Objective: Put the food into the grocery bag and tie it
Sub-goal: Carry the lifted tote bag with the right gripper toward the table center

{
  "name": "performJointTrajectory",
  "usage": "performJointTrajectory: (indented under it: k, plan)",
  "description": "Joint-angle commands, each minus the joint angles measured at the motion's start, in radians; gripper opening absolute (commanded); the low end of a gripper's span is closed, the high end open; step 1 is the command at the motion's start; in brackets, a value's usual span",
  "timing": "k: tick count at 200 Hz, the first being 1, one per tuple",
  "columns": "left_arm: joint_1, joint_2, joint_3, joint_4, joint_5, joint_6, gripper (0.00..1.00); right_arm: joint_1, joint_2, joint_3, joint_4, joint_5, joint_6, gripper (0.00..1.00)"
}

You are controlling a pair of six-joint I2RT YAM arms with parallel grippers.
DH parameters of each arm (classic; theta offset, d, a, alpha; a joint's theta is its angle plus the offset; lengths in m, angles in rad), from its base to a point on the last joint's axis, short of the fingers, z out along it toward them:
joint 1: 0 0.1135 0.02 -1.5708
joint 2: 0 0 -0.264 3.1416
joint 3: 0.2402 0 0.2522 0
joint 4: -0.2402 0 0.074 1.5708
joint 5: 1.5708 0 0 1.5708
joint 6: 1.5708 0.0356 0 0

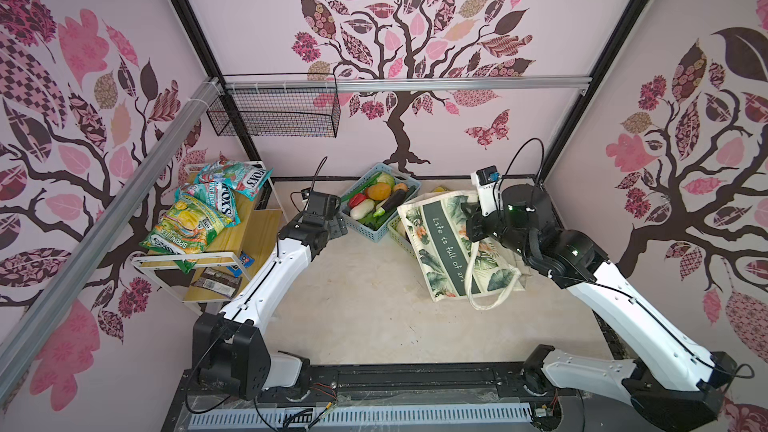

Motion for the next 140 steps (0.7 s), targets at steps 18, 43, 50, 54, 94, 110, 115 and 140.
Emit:
performJointTrajectory:
  k: [18,43,50,54,94,110,115,140]
  plan:
    - [0.025,0.012,0.053,-0.057,-0.021,-0.042,0.91,0.023,-0.036,-0.030,0.116,-0.281,-0.004,0.00]
    - [0.025,0.008,0.058,-0.069,-0.015,-0.047,0.91,0.109,-0.009,-0.043,0.105,-0.241,-0.047,0.00]
    - [0.026,0.009,0.060,-0.073,-0.008,-0.049,0.91,0.139,0.008,-0.041,0.101,-0.220,-0.053,0.00]
    - [0.026,0.009,0.062,-0.075,-0.004,-0.051,0.91,0.158,0.018,-0.038,0.100,-0.205,-0.055,0.00]
    - [0.027,0.016,0.057,-0.086,0.003,-0.061,0.91,0.280,0.186,0.006,0.098,-0.107,-0.037,0.00]
    - [0.027,0.015,0.056,-0.092,0.009,-0.065,0.91,0.343,0.255,0.050,0.093,-0.066,-0.025,0.00]
    - [0.027,0.015,0.055,-0.090,0.008,-0.066,0.91,0.366,0.271,0.062,0.097,-0.057,-0.027,0.00]
    - [0.027,0.012,0.054,-0.094,0.003,-0.064,0.91,0.444,0.340,0.126,0.121,-0.078,0.001,0.00]
